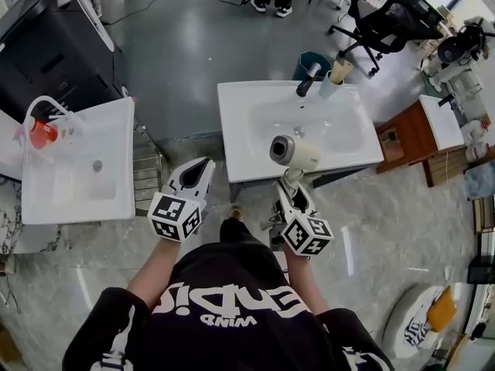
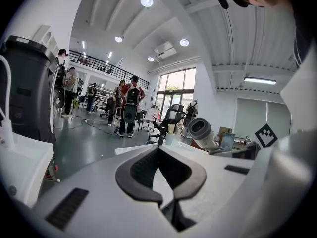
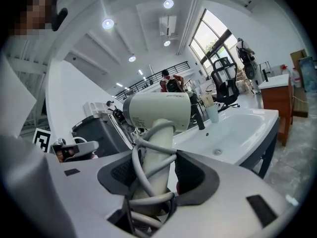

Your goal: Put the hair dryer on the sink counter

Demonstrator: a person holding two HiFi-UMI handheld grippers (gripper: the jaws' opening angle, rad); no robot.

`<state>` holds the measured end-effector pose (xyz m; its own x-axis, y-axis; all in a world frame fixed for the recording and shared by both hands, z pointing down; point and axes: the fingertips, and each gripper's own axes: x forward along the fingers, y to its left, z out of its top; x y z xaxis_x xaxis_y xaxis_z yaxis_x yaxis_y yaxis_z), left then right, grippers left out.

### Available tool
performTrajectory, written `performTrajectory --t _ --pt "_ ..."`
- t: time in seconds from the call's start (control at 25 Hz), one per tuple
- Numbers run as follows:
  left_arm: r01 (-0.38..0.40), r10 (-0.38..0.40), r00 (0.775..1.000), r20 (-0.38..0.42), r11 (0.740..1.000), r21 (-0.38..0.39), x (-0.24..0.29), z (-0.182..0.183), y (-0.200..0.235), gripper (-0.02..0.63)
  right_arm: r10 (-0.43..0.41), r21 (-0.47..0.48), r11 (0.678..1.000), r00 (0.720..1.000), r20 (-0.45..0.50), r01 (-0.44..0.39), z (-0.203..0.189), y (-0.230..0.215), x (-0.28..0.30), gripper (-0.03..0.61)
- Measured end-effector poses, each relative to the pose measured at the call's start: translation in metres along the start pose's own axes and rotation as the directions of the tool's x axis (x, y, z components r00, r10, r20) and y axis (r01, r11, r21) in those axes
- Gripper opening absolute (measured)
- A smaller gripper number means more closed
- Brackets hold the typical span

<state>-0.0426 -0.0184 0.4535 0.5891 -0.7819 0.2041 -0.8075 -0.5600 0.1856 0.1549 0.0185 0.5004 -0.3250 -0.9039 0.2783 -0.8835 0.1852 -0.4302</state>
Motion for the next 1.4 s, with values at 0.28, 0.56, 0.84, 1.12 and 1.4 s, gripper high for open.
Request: performTrajectory --t 0.28,0.56,0.84,1.12,1.4 --pt "-0.054 0.054 0.999 0.005 0.999 -0.008 0.057 0.019 0.024 0.008 0.044 -0.026 0.999 0.998 -0.042 -0.045 0.031 -0.025 0.061 0.23" --pt "-0.114 0.114 0.993 0.006 0.993 -0.022 0.084 0.029 0.052 0.008 0.084 -0.04 0.995 0.992 -0.094 -0.088 0.046 -0.031 0.11 0.23" --pt "-0.112 0.112 0.994 -0.007 0.993 -0.024 0.107 0.035 0.077 0.008 0.093 -0.036 0.995 0.989 -0.115 -0.098 0.051 -0.026 0.145 0.232" --pt "-0.069 0.069 0.997 -0.026 0.997 -0.016 0.127 0.044 0.095 0.008 0.087 -0.023 0.996 0.988 -0.13 -0.091 0.052 -0.015 0.175 0.232" --pt "-0.043 0.042 0.999 -0.034 0.999 -0.014 0.146 0.039 0.115 0.008 0.069 -0.027 0.997 0.984 -0.167 -0.074 0.038 -0.018 0.212 0.232"
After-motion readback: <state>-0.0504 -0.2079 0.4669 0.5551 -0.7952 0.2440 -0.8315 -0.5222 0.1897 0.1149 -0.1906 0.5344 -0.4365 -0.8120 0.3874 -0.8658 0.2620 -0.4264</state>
